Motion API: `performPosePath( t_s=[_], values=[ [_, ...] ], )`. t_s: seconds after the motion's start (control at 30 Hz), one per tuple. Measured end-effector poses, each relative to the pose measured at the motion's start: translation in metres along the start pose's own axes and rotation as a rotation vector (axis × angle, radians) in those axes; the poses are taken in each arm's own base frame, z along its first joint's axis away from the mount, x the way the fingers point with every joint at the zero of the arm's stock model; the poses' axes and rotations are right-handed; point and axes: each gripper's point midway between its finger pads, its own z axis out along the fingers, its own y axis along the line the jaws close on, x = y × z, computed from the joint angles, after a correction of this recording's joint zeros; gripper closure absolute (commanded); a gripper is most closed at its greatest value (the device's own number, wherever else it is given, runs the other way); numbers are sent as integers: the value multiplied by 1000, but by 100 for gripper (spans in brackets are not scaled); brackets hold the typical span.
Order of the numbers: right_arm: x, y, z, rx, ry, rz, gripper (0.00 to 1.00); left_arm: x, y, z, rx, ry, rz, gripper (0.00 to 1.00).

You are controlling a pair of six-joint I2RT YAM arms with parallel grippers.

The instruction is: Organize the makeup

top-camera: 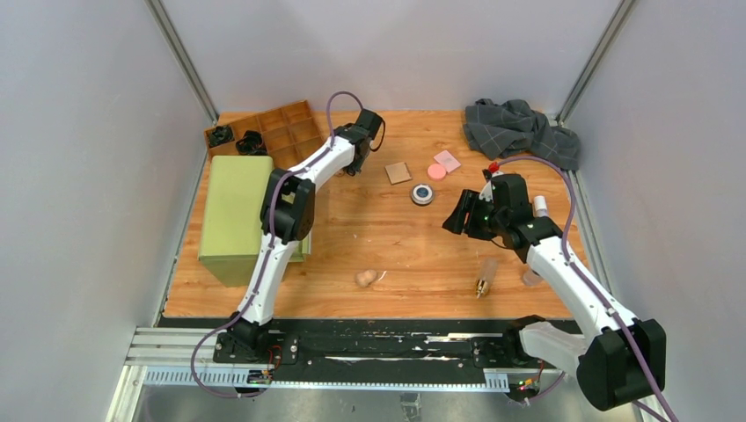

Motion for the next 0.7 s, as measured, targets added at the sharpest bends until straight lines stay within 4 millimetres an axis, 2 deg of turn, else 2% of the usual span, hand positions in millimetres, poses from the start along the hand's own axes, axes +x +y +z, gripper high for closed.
performPosePath(
  t_s=[0.07, 0.17, 0.27, 0.33, 0.43, 0.57, 0.6, 0.7],
  values=[
    [1, 1, 1, -5, 6, 1, 44, 1, -1, 2, 0, -1, -6, 99],
    [2, 2, 1, -11, 10, 1, 44, 3, -3, 0, 8, -8, -6, 100],
    [2, 2, 1, -13, 11, 1, 44, 4, -1, -12, 25, -13, -12, 100],
    [2, 3, 0, -16, 9, 0, 45, 8, 0, -28, 32, -14, -6, 100],
    [1, 4, -2, -23, 4, -2, 45, 10, 2, -69, 35, -47, 14, 100],
    [-1, 6, -5, -31, -9, -10, 45, 8, 7, -144, 43, -148, -10, 100],
    [-1, 6, -6, -32, -12, -13, 45, 12, 11, -165, 49, -179, -30, 100],
    [-2, 7, -6, -40, -15, -27, 45, 31, 36, -208, 38, -227, -104, 100]
  ],
)
